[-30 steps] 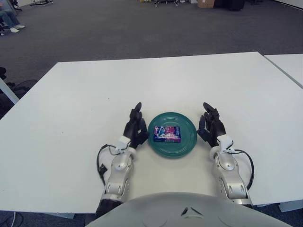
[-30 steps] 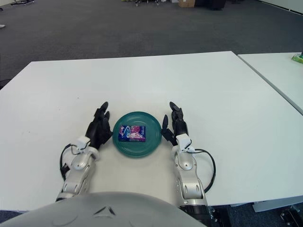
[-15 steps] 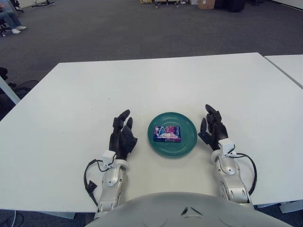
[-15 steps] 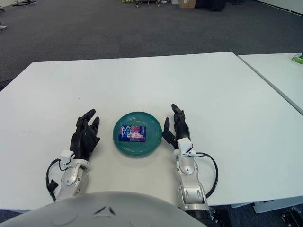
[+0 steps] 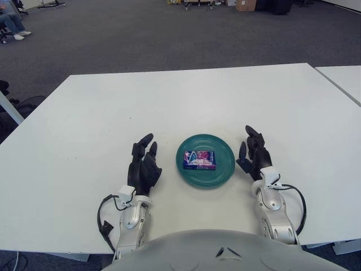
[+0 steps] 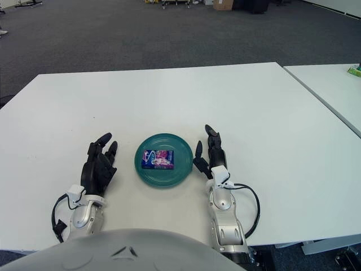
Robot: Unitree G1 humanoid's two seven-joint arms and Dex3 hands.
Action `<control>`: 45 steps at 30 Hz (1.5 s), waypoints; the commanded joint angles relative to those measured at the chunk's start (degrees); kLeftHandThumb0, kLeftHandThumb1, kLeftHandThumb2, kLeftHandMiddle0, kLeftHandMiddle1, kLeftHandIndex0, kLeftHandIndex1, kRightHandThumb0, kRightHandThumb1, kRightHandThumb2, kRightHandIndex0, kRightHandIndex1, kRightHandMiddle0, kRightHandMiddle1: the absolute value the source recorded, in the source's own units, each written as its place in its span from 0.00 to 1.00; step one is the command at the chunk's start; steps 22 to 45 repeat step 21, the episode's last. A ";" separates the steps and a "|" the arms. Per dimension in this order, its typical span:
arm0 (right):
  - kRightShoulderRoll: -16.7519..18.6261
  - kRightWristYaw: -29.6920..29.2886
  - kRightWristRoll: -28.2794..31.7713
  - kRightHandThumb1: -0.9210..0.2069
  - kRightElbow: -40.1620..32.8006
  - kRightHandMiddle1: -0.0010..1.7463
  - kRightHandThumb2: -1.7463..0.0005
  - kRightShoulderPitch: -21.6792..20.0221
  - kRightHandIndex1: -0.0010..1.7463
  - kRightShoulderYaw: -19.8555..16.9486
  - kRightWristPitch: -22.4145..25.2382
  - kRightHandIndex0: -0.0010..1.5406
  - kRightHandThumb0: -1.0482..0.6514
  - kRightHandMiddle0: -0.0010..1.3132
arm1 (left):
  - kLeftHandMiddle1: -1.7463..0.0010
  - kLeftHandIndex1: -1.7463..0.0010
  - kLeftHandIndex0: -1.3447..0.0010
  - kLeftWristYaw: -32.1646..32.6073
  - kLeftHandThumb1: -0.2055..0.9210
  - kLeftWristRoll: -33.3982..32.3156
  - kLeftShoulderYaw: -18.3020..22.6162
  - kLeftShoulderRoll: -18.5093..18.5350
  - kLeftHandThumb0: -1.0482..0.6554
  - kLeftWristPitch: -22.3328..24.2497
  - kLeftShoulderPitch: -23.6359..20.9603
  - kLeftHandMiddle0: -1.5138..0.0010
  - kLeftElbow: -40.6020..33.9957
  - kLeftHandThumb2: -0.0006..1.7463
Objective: Put the gum into the plate.
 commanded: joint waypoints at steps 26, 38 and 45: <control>0.74 0.54 1.36 0.00 3.47 0.21 0.47 0.33 0.00 -0.81 1.79 0.08 0.21 0.00 | 1.00 0.65 1.00 -4.27 1.00 0.79 -2.50 0.21 0.06 5.66 -0.23 0.87 0.90 0.55; 0.74 0.54 1.36 0.00 3.47 0.21 0.47 0.33 0.00 -0.81 1.79 0.08 0.21 0.00 | 1.00 0.65 1.00 -4.27 1.00 0.79 -2.50 0.21 0.06 5.66 -0.23 0.87 0.90 0.55; 0.74 0.54 1.36 0.00 3.47 0.21 0.47 0.33 0.00 -0.81 1.79 0.08 0.21 0.00 | 1.00 0.65 1.00 -4.27 1.00 0.79 -2.50 0.21 0.06 5.66 -0.23 0.87 0.90 0.55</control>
